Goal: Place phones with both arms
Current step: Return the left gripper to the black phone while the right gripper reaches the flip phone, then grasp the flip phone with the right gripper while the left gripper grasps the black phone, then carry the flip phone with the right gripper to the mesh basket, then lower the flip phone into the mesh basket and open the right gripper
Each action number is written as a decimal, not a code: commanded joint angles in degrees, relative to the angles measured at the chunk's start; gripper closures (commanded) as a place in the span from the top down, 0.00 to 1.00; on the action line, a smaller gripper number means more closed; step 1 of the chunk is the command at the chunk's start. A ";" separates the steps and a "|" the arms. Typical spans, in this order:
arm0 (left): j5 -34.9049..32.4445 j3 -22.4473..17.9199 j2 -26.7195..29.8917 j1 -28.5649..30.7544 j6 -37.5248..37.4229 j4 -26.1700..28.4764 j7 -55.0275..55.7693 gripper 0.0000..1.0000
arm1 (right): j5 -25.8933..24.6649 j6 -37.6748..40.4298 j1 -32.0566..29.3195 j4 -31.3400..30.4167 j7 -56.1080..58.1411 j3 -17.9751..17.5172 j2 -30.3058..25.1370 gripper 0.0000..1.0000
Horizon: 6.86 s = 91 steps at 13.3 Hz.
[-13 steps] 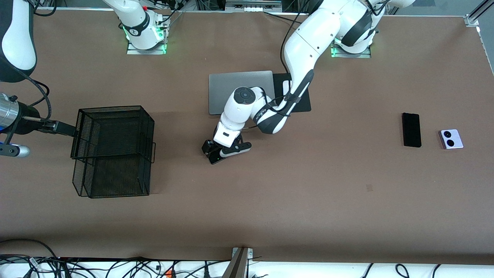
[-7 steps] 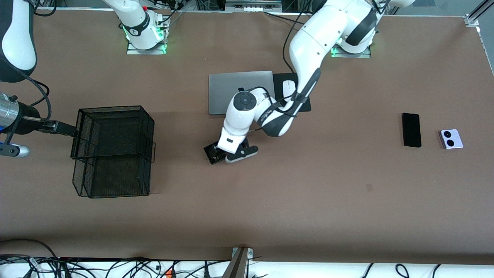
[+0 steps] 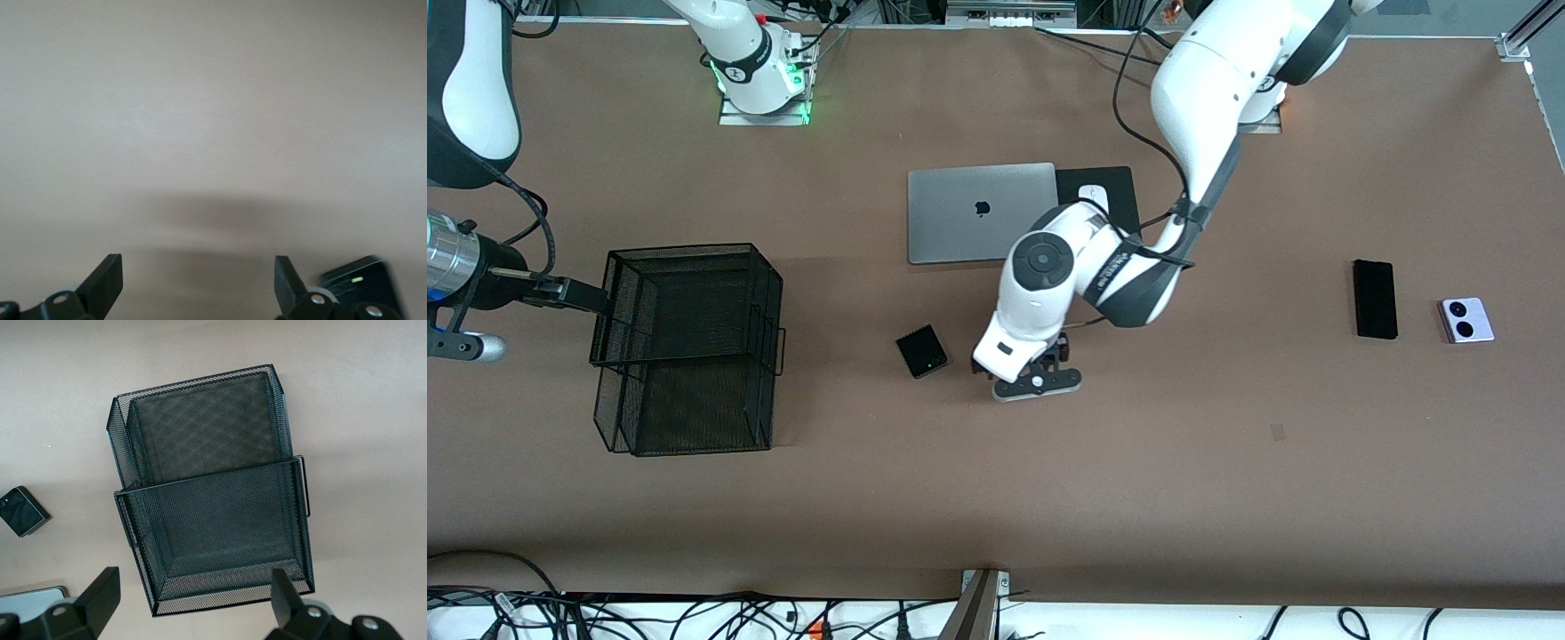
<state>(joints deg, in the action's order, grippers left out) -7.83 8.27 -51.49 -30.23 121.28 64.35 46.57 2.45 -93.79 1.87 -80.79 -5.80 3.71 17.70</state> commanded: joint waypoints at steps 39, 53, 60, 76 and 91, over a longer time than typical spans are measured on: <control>-1.75 0.60 28.98 59.50 9.59 49.10 -74.61 1.00 | 4.76 -35.83 31.62 -1.83 -0.63 -0.63 28.09 1.00; -1.05 0.60 31.54 63.46 24.96 64.32 -69.86 1.00 | 5.20 -45.16 32.94 -9.48 5.36 -0.63 28.10 0.76; -1.05 0.60 29.69 63.46 27.87 65.11 -68.19 1.00 | 5.29 -38.16 32.15 -9.04 5.62 3.82 21.53 0.00; -1.22 0.69 26.35 63.28 31.04 64.94 -65.82 1.00 | 5.29 -7.72 32.15 -17.46 16.08 39.09 6.04 0.00; -2.10 0.60 25.03 63.28 32.44 64.85 -66.17 1.00 | 12.23 -23.18 31.80 -25.74 18.28 39.18 5.42 0.00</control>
<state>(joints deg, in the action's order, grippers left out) -9.86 8.50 -26.22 32.77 152.96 129.11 -19.39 13.52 -115.57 33.32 -105.15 11.37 42.25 24.95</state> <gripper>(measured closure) 0.000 0.198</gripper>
